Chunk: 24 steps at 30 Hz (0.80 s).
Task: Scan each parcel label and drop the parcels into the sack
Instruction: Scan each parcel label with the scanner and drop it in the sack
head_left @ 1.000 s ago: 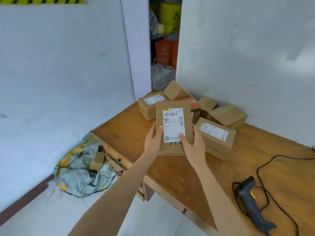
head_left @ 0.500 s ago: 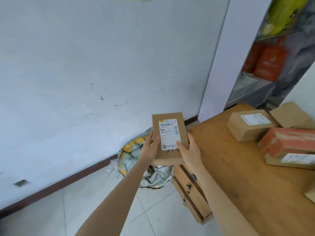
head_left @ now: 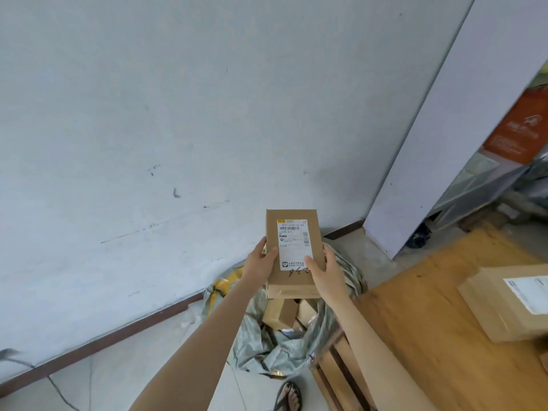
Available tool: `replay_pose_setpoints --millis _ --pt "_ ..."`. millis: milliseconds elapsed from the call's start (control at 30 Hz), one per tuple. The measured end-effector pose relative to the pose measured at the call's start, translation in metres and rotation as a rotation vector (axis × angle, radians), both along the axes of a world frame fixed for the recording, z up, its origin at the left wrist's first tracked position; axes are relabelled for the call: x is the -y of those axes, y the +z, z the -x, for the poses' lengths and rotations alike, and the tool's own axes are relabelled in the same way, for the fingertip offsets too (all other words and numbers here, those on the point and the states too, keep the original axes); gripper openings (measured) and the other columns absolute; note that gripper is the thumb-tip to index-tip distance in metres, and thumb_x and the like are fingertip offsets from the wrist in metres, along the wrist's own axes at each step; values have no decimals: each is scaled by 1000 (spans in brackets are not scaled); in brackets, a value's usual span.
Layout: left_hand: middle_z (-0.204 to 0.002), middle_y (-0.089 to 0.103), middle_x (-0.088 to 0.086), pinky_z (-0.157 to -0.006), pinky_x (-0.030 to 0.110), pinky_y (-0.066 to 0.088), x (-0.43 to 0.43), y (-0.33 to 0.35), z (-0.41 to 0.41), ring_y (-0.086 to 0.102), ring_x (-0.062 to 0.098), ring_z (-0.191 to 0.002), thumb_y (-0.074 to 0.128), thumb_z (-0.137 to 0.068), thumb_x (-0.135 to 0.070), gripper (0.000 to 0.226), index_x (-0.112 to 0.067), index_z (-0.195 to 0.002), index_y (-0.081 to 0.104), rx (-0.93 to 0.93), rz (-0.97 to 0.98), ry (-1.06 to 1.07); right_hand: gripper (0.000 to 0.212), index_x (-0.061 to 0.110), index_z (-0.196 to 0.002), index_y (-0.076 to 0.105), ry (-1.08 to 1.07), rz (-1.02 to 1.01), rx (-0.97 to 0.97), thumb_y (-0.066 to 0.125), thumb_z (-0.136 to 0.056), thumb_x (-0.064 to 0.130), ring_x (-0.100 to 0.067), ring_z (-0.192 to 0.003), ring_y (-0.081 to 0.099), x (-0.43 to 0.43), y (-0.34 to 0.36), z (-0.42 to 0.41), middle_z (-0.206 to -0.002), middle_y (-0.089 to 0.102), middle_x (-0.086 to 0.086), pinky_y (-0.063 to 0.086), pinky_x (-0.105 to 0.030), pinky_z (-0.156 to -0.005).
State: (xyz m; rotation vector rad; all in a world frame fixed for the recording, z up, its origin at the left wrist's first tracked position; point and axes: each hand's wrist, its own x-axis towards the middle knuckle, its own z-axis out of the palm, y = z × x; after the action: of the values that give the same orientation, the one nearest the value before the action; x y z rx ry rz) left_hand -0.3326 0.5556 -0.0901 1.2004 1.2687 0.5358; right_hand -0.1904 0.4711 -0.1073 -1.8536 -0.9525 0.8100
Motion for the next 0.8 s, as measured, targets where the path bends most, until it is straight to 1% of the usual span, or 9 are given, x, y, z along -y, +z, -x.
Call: replay_pose_setpoints --millis 67,133,200,267,400,500,600,700,800 --pt "-114 66 9 -87 41 54 -31 1 -17 65 25 -97 49 -99 -24 54 -31 -149 32 4 50 -25 41 33 -131 41 -14 22 3 56 -93 33 -10 -108 57 -30 -3 -17 -118 58 15 44 -21 -81" --pt "-122 64 10 -94 44 52 -65 1 -32 62 26 -108 50 -98 -25 56 -31 -150 31 -21 62 -61 46 29 -136 38 -10 60 31 54 -94 37 -15 -118 55 -58 -1 -34 -125 56 12 46 -32 -93" --pt "-131 59 8 -100 44 47 -96 0 -43 56 25 -118 53 -96 -27 59 -29 -150 31 -62 82 -125 59 22 -148 29 -38 126 71 49 -96 40 -21 -132 46 -83 0 -48 -143 48 3 41 -44 -106" --pt "-136 55 9 -96 37 46 -120 -5 -50 54 24 -116 57 -95 -27 59 -23 -149 33 -129 100 -212 61 19 -151 24 -107 180 128 45 -98 41 -24 -139 37 -97 -3 -56 -153 38 -3 34 -47 -112" --pt "-129 59 13 -78 29 45 -156 -25 -59 58 24 -90 54 -96 -23 33 -14 -127 55 -303 21 -363 51 17 -144 37 -205 309 297 44 -99 38 -26 -132 45 -111 -15 -63 -146 45 -8 41 -41 -105" --pt "-119 63 13 -83 33 51 -183 -31 -67 62 27 -96 52 -95 -27 22 -13 -109 63 -402 -86 -594 44 16 -138 44 -227 443 378 44 -99 36 -27 -124 51 -115 -18 -60 -137 51 -9 45 -39 -97" --pt "-117 64 11 -97 42 50 -201 -29 -85 61 32 -107 44 -96 -25 31 -12 -115 65 -495 -229 -791 38 15 -130 49 -252 549 407 43 -98 36 -29 -115 53 -112 -15 -50 -128 53 -10 50 -41 -91" --pt "-109 63 4 -89 32 49 -203 -18 -110 60 25 -100 38 -97 -26 33 -15 -114 64 -597 -533 -1020 33 17 -123 52 -348 600 459 43 -96 34 -28 -112 53 -103 -3 -45 -121 57 -7 50 -42 -88" --pt "-121 62 5 -79 25 41 -180 -4 -144 58 23 -105 45 -96 -28 31 -18 -121 60 -500 -644 -1232 35 20 -127 52 -461 626 488 45 -96 34 -29 -113 52 -77 13 -47 -121 57 -6 49 -41 -88"
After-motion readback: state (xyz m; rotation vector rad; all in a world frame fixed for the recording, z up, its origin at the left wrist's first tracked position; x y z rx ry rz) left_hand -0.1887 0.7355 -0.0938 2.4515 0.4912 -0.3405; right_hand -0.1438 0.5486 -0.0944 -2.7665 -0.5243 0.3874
